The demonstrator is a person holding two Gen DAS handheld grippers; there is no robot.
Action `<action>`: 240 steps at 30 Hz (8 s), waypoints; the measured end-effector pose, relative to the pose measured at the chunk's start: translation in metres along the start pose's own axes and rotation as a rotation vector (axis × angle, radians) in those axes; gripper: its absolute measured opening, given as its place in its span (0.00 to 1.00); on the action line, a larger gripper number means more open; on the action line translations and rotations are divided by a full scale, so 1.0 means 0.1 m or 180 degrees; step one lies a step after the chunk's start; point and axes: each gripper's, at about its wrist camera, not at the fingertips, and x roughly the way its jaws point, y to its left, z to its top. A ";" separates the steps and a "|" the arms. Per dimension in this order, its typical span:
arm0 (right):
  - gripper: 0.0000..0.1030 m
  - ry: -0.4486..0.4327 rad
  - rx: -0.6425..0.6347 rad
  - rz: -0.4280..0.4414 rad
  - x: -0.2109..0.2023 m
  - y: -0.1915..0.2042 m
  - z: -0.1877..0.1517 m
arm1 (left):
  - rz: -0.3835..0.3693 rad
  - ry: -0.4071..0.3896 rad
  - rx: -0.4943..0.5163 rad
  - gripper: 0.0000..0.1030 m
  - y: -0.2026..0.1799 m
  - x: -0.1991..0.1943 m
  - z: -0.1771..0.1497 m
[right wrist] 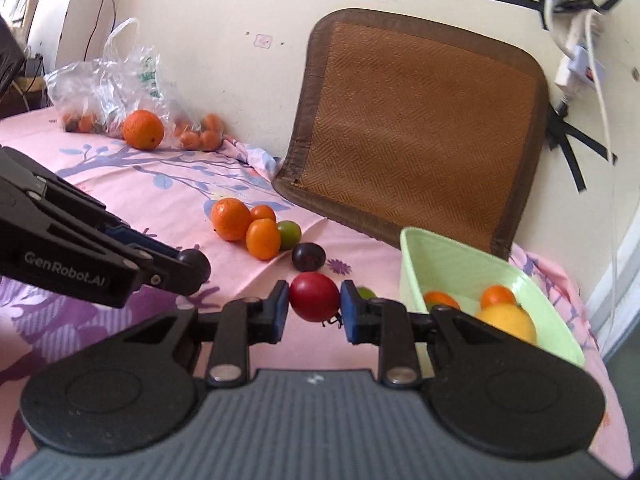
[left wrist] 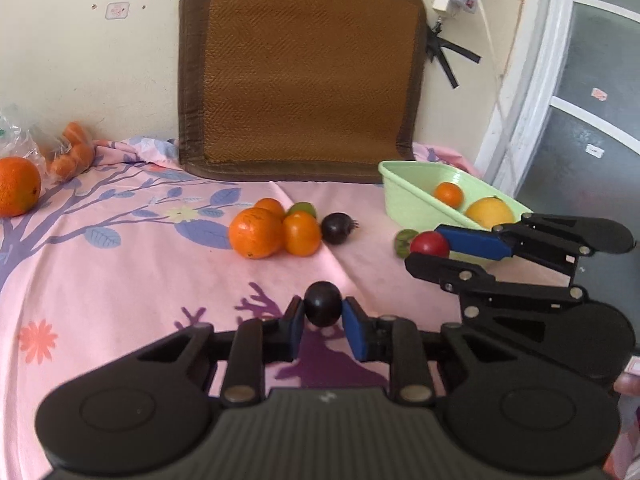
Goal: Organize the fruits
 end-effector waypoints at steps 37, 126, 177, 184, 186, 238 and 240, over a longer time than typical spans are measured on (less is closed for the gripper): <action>0.32 0.0301 0.1018 -0.0169 -0.45 -0.48 -0.62 | -0.0380 0.0046 0.0649 0.38 -1.00 0.03 -0.41; 0.30 0.0218 0.1138 -0.0185 -0.49 -0.54 -0.66 | -0.0409 0.0058 0.0402 0.22 -0.91 0.04 -0.37; 0.30 0.0157 0.1164 -0.0237 -0.52 -0.54 -0.68 | -0.0415 0.0034 0.0353 0.22 -0.88 0.04 -0.36; 0.30 0.0107 0.1195 -0.0221 -0.53 -0.56 -0.65 | -0.0474 0.0014 0.0143 0.22 -0.76 0.02 -0.27; 0.30 0.0086 0.1209 -0.0217 -0.53 -0.57 -0.64 | -0.0457 -0.0028 0.0130 0.22 -0.74 -0.01 -0.22; 0.46 -0.0478 0.1293 -0.0560 0.18 -1.37 -0.32 | -0.0403 -0.0180 0.0139 0.31 -0.70 1.01 1.00; 0.46 -0.0559 0.1376 -0.0569 0.12 -1.40 -0.34 | -0.0306 -0.0298 -0.0005 0.32 -0.53 0.79 0.97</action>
